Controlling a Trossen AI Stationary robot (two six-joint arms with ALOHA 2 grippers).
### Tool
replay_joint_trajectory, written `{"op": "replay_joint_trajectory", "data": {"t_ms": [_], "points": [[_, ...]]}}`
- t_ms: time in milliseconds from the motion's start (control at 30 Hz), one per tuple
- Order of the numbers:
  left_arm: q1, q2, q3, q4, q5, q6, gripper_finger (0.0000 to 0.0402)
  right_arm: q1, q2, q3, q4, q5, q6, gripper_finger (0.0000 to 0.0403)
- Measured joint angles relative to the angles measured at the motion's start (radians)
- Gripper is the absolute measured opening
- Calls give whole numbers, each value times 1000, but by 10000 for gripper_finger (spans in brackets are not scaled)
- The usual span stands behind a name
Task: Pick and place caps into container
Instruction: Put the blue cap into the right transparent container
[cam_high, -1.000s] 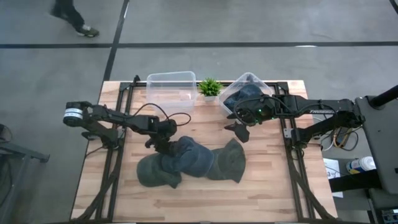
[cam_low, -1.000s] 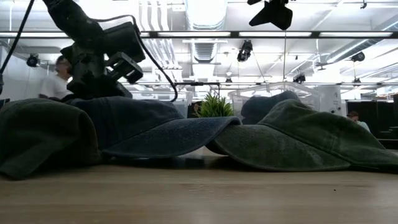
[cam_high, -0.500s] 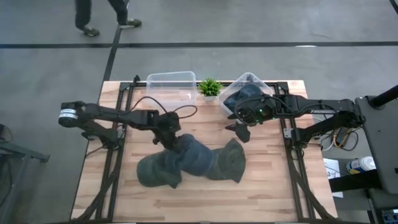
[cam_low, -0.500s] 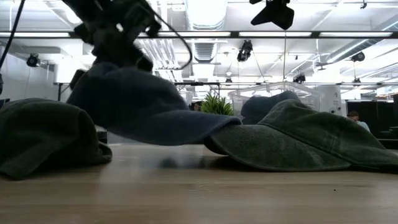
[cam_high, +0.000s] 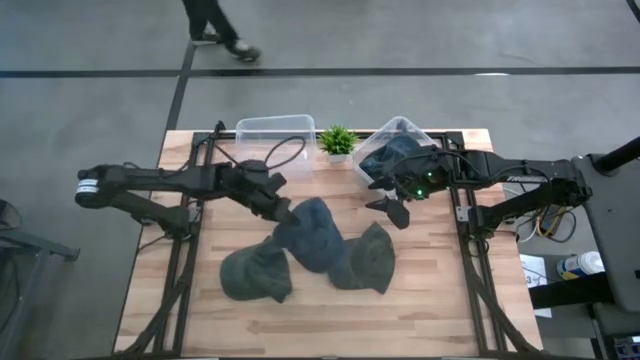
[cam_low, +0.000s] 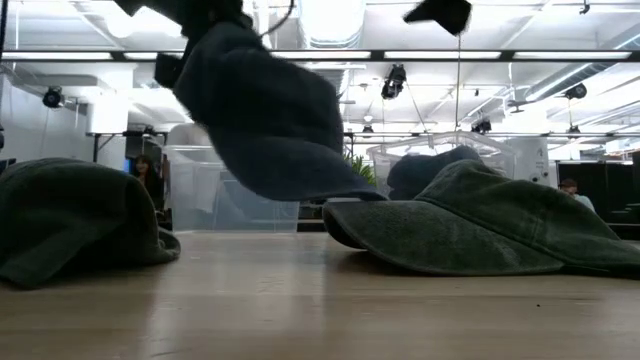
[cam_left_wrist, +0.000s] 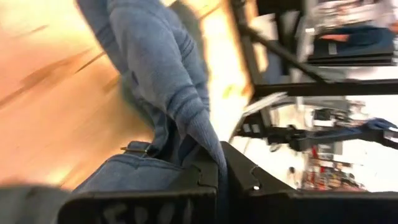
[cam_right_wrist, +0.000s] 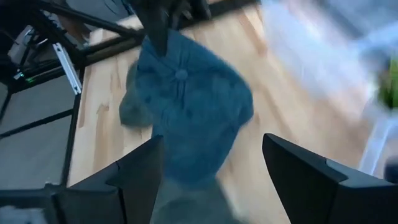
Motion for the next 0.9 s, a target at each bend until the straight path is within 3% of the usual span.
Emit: {"op": "replay_joint_trajectory", "data": {"t_ms": [167, 367, 533, 900], "points": [[0, -16, 19, 60, 11, 34, 0, 4, 3, 2, 130, 3, -203, 284], [0, -8, 24, 117, 76, 46, 0, -20, 49, 22, 189, -70, -290, 300], [0, -1, 19, 206, 115, 32, 0, -20, 158, 89, 171, -143, -368, 305], [0, -2, 57, 238, 115, 11, 0, -20, 388, 358, 18, -185, -571, 305]]}}
